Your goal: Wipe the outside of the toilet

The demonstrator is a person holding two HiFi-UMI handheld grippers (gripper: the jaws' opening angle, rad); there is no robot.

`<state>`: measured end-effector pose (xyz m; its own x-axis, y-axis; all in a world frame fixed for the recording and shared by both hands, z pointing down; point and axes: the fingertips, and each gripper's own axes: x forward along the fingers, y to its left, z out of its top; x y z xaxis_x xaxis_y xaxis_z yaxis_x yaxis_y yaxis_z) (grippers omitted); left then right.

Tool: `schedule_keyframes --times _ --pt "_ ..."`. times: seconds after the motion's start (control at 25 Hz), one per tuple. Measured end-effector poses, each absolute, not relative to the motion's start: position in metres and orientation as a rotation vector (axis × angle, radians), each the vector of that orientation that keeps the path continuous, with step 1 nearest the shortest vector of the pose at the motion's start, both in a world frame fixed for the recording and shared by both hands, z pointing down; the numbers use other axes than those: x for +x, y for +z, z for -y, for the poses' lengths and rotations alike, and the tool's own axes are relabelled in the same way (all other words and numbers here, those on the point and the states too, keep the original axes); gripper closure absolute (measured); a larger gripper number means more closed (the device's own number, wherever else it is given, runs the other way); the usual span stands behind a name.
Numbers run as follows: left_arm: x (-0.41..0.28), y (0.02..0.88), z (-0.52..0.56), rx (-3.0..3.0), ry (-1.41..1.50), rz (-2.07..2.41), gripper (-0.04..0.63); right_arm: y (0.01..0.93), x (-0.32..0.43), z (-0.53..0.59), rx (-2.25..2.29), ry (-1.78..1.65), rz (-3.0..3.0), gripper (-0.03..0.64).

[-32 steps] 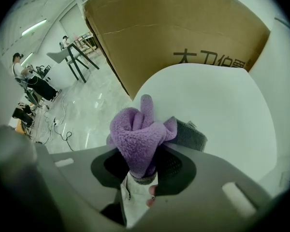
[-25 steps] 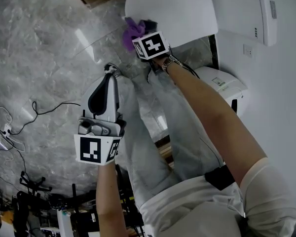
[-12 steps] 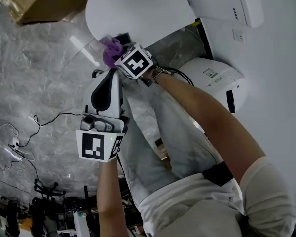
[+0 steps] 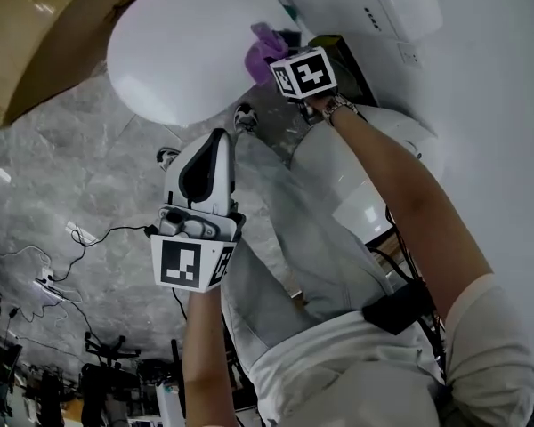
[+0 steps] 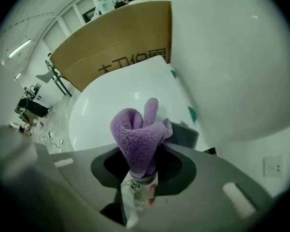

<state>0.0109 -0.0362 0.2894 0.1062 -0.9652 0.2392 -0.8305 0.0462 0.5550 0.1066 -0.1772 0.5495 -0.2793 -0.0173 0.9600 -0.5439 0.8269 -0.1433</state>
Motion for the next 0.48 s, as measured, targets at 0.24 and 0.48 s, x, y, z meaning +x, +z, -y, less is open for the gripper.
schedule_keyframes --times 0.24,0.48 --pt "0.029 0.286 0.068 1.827 -0.292 1.742 0.591 0.56 0.154 0.228 0.538 0.541 1.733 0.489" --pt "0.035 0.293 0.072 1.812 -0.331 1.722 0.591 0.567 0.153 0.219 0.54 0.517 1.723 0.489"
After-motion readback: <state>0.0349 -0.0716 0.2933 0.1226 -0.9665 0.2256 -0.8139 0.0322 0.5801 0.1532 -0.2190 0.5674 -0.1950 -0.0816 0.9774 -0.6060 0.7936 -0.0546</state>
